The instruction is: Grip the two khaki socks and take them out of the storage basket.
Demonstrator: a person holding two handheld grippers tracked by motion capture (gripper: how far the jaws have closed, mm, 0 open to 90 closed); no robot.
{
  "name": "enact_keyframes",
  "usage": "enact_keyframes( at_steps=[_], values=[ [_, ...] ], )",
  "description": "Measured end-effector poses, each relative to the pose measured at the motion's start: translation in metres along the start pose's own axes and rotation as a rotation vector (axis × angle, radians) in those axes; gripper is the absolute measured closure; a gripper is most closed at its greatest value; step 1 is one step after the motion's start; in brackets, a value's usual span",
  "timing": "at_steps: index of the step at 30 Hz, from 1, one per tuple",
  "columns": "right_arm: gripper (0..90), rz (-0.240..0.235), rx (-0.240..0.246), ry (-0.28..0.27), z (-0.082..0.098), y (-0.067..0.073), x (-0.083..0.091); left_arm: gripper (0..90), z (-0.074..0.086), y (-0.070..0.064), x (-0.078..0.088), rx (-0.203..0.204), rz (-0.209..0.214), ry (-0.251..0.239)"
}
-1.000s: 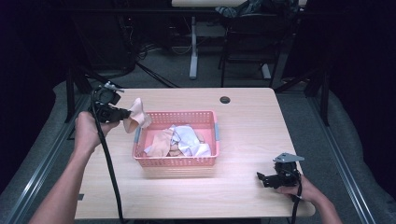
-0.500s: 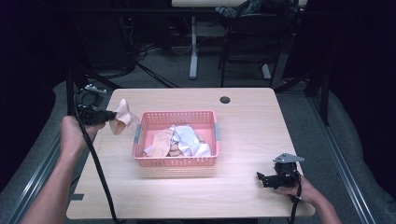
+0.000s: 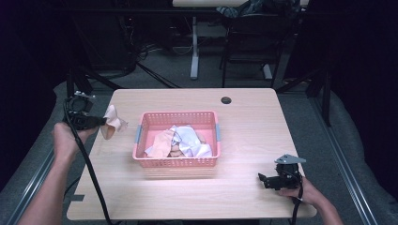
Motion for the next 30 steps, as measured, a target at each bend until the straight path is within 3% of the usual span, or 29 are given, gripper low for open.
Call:
enact_keyframes(
  at_steps=[3,12,21,27,30],
  values=[
    [0.0,0.0,0.0,0.0,0.0,0.0,0.0,86.3,0.002,0.005,-0.006,0.021,0.006,0.003],
    [0.0,0.001,0.002,0.0,0.0,0.0,0.0,86.2,0.01,0.015,-0.033,0.03,-0.015,0.035],
    [0.0,-0.002,0.004,-0.003,0.0,0.0,0.0,86.2,0.025,0.026,-0.079,0.071,-0.041,0.131],
    [0.0,-0.001,0.003,-0.002,0.0,0.0,0.0,85.6,0.035,0.032,-0.104,0.126,-0.004,0.188],
    [0.0,-0.001,0.003,-0.003,0.0,0.0,0.0,77.5,0.039,0.035,-0.108,0.152,0.017,0.185]
  ],
)
Point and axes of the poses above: each handheld gripper's, and its own axes: x roughly backward along the jaws, z roughly out of its underside, y roughly to its left, the point moved 2 cm from there along -x, roughly forward along the jaws, and after that the axes turned 14 degrees about y, right-handed, at the moved point
